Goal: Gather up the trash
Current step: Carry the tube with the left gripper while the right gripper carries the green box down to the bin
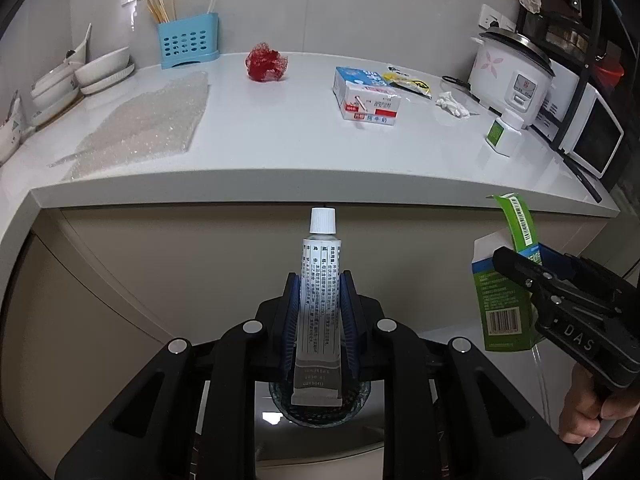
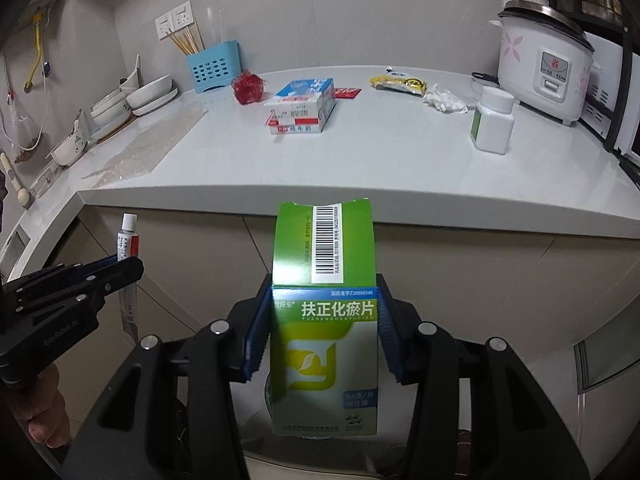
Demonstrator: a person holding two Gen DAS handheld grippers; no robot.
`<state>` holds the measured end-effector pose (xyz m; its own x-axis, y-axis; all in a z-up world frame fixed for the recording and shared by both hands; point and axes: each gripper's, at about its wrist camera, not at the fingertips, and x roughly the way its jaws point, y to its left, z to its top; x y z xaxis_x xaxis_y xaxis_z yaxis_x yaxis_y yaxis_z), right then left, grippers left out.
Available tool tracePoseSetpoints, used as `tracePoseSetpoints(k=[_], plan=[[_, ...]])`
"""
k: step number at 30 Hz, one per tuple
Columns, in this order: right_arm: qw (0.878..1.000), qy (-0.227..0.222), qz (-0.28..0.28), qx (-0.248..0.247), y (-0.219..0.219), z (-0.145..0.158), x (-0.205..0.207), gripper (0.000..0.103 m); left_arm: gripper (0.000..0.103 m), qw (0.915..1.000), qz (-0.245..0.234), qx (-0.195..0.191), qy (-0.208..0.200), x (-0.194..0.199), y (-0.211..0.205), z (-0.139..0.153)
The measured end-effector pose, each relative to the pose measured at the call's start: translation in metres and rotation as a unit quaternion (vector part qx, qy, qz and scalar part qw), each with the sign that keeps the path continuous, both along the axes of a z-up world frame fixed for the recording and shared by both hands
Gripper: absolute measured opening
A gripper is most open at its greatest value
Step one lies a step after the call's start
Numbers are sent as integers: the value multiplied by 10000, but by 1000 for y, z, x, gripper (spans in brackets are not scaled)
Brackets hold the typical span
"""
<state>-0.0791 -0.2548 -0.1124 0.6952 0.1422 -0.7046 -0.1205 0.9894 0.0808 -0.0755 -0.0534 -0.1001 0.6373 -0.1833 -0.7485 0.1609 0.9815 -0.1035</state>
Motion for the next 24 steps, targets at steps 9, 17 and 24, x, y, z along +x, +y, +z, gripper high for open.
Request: tracePoseSetpoints(k=[9,17,24], plan=[[9995,305,90,0,5,-64,10,45,20,9993,-42,51,373,9,2,-66],[9984,560,117,44,10,-127,18,45,20,9976,-97,-129,671,21,6,-127],[9969,777,110,-16,15,-186,28,45,20,9957,-42,-289,885,35,9,-188]])
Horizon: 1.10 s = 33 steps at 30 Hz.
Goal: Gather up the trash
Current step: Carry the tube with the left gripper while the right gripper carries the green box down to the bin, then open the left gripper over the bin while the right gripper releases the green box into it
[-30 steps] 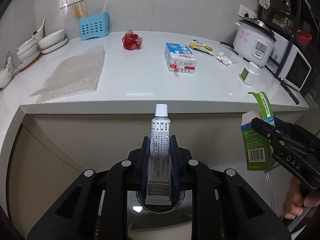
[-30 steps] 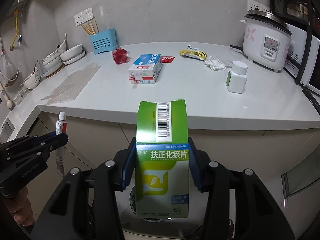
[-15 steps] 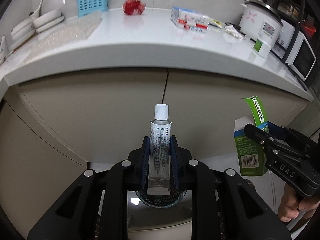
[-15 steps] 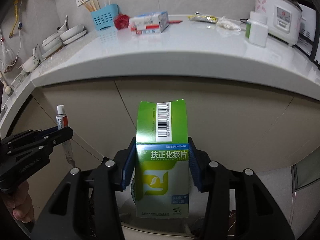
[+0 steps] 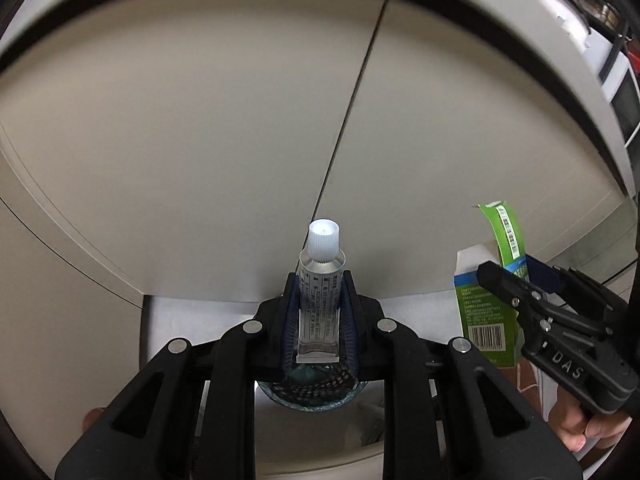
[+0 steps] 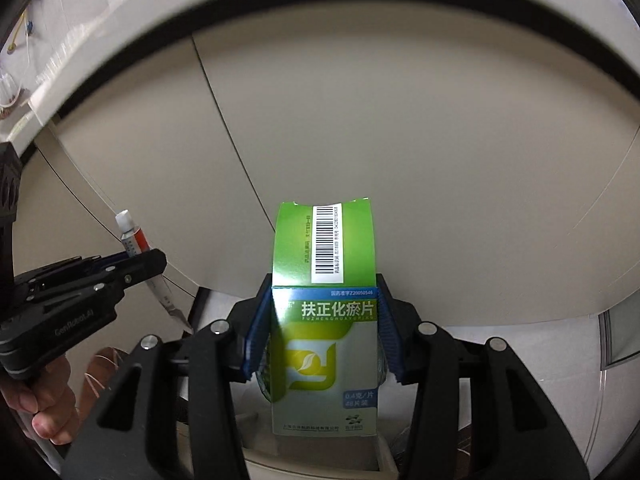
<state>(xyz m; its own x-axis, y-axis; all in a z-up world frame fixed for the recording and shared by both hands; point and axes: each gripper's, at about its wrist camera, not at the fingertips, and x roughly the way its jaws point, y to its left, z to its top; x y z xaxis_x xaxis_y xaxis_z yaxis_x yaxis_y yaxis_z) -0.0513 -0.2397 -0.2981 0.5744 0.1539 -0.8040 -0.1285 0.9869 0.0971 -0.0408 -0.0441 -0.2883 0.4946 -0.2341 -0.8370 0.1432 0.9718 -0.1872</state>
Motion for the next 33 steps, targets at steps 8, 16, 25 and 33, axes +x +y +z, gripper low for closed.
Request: tracePoseSetpoints(k=[8,16,25,33], plan=[[9990,381,-212,113,-7,-66,14,45,20,9999,-50,51,143,14,-11,-63],[9962,743,-422,177,-16,-130,24,45,20,9980,-182,296,524,30,-34,-140],[9929,1091,-470,119,-19,-187,27,45,20,9948,-288,288,929,36,-48,-215],[9896,1358,-475,70,-15,-228,38,45,20,9903,-306,299,1322,36,-61,-260]])
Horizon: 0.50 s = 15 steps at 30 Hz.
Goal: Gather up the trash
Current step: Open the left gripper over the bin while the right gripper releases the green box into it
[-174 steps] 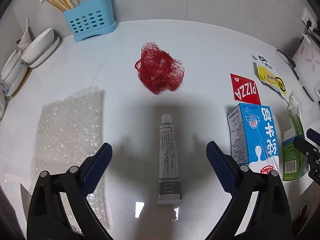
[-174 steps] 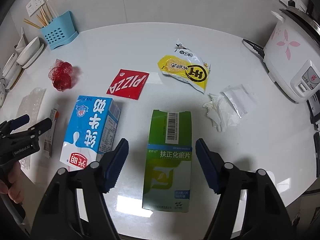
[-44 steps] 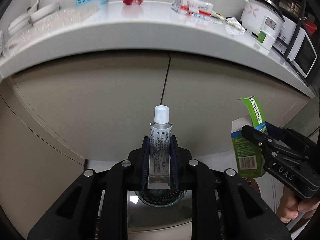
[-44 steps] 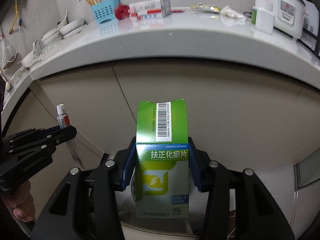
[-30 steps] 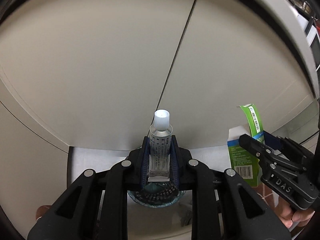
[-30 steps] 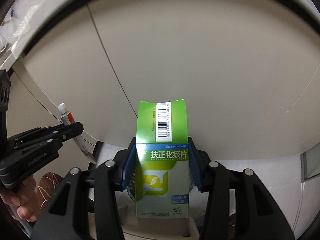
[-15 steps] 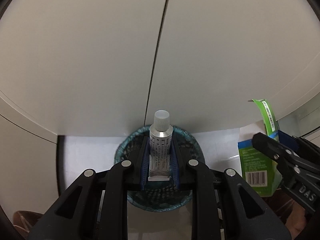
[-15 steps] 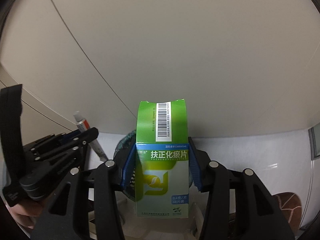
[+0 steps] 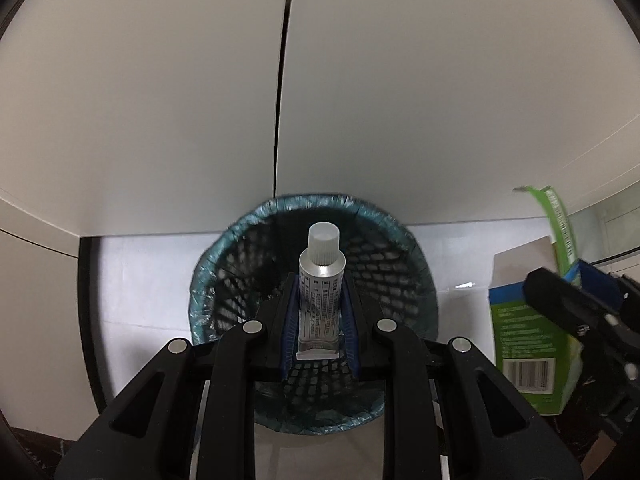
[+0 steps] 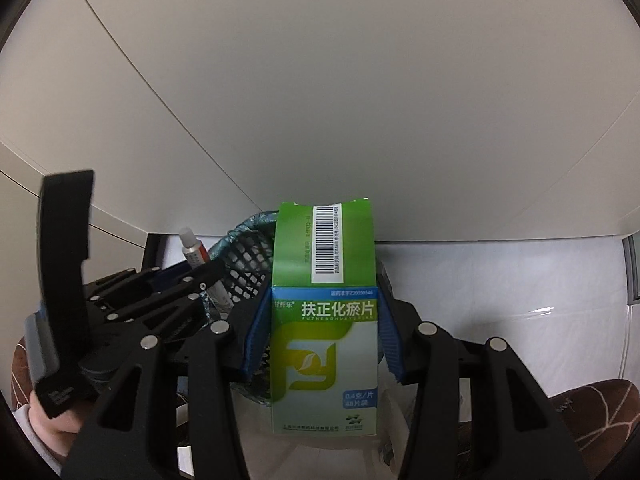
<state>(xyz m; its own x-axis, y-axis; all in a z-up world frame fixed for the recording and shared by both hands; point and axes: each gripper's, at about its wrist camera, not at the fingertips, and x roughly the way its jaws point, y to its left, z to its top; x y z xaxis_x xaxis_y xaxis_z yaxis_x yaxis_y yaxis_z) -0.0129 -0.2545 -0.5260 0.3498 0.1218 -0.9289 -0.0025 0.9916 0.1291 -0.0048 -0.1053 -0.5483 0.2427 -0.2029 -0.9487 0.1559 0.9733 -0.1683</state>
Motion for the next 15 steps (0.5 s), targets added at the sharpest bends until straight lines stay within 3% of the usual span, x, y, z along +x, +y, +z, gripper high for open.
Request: tracePoseSetpoints(k=[9,15], plan=[[9998,204,23,-83,8,-18,20,45,20,9994,53,-37,327,9,0,-47],[9995,244,125,-129,19,-14,21,45,25,9993,166,-87,335,10,12,-51]])
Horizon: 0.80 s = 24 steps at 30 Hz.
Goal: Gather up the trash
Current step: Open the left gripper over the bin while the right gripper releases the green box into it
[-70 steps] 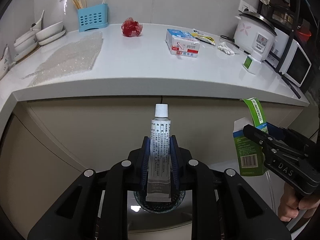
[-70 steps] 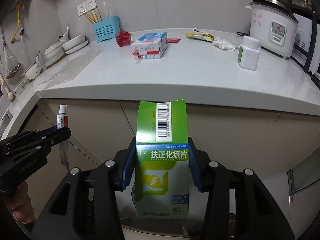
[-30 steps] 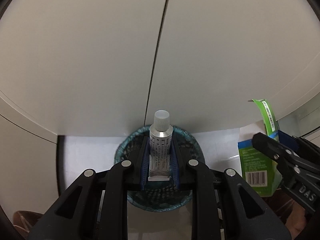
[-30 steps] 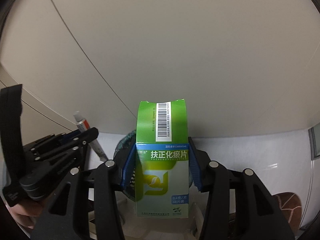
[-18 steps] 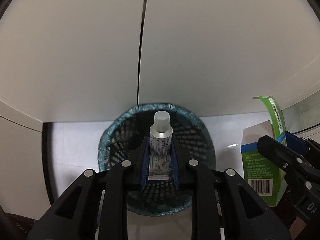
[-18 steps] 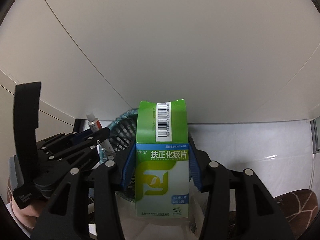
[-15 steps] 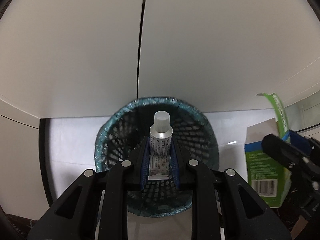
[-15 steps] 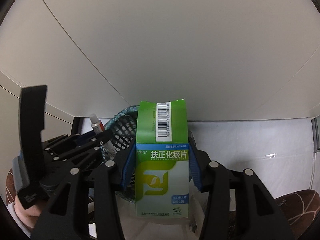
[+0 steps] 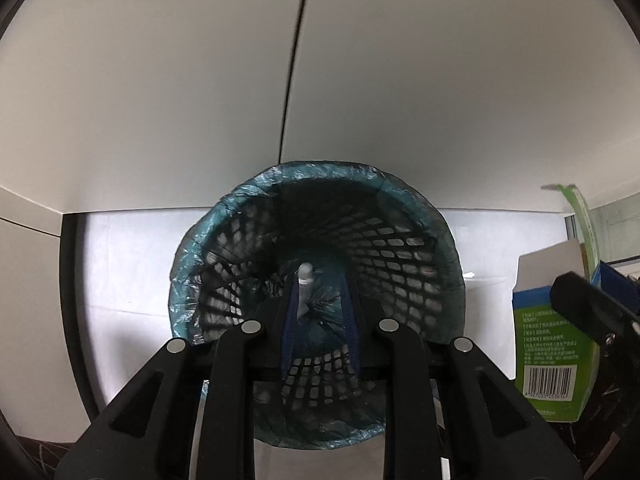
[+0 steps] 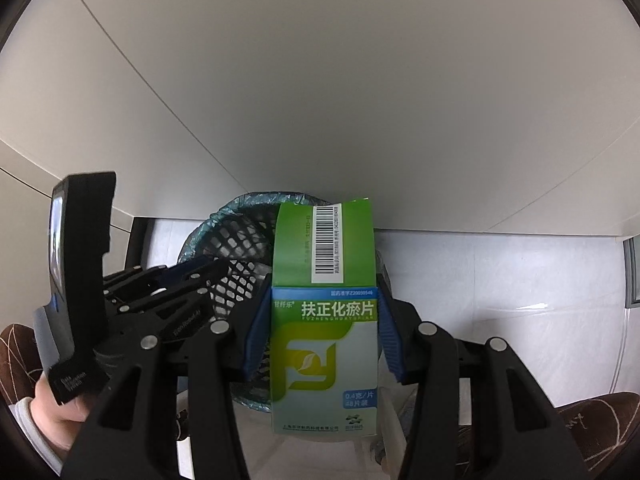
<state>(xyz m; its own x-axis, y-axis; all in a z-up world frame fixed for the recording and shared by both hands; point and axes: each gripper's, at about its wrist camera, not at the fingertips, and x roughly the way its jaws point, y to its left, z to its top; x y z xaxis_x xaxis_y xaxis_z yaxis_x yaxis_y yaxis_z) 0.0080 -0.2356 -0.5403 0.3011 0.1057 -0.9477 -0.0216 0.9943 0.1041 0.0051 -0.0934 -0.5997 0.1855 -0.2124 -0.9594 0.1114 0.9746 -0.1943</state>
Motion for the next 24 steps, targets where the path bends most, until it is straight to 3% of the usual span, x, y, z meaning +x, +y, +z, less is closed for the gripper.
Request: tracePoseSetpoints(k=[6,15,24], plan=[[10000,-9,62,18,0,4,-2,45,42,9998,135,40,-113,1,10,9],[9998,-52,112,183,11,-10,7,45,74,9980,255,101,-563,2,35,50],[9995,-45,290,107,28,-34,20,45,94,9964,438,89,-723,3,65,67]])
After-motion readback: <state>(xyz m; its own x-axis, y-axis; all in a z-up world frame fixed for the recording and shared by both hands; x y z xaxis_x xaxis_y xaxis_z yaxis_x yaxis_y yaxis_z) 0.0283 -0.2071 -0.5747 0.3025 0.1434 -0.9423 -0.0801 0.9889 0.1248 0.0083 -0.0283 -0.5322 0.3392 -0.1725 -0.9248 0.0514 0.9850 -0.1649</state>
